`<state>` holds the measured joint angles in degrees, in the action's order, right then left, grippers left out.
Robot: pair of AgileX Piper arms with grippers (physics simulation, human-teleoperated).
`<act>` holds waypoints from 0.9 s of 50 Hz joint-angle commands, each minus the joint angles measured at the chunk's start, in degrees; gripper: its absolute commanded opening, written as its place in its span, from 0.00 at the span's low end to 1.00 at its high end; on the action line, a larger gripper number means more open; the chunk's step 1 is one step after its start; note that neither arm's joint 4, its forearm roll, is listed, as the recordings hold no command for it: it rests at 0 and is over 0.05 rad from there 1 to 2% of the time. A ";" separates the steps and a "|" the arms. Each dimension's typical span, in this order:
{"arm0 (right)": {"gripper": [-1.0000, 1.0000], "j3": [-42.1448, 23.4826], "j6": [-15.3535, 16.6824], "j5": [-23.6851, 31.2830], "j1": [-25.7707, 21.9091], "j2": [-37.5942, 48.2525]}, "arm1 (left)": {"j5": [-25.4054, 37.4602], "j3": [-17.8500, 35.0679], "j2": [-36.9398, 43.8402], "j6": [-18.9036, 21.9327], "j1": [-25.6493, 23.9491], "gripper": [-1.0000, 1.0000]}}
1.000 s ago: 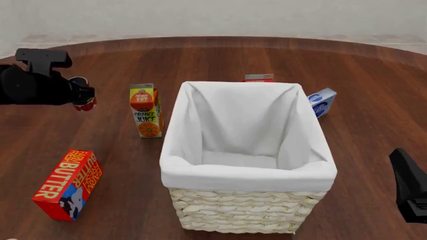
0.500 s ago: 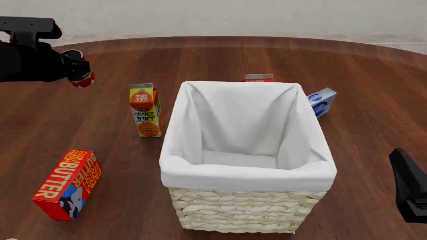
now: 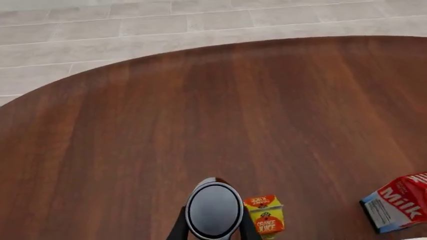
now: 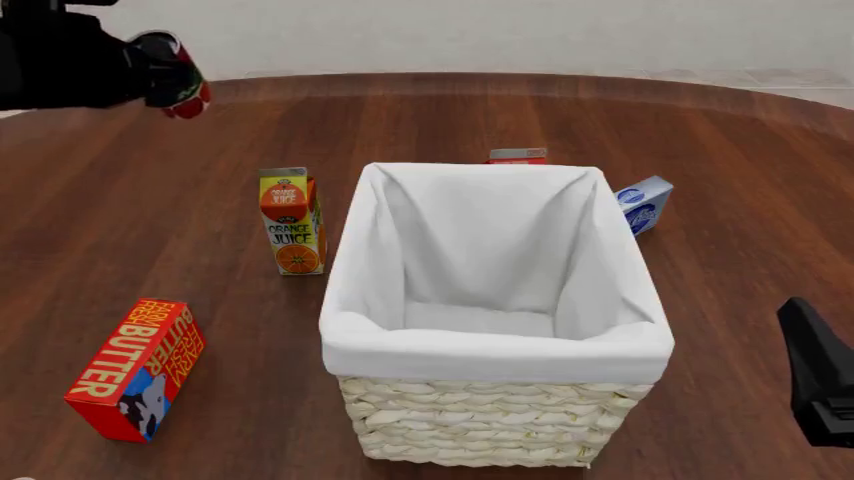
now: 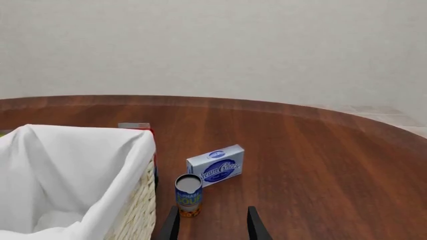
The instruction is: Pick up the alphabet soup and the tomato sauce, and put them in the basket.
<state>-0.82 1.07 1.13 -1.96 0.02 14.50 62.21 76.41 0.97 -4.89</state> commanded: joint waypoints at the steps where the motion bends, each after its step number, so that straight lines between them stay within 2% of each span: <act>1: 1.00 0.14 -0.05 -0.09 -0.14 0.00 | 1.76 2.24 -2.18 0.46 -4.90 0.00; 15: 1.00 -0.23 -0.30 0.10 0.04 0.03 | 4.57 4.91 -3.46 0.31 -11.29 0.00; 45: 1.00 -0.12 -0.37 -0.05 -0.15 -0.01 | 7.88 5.60 -6.31 -1.43 -23.24 0.00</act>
<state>-0.96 0.74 1.13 -2.05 0.03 21.44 67.41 71.14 -0.97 -24.39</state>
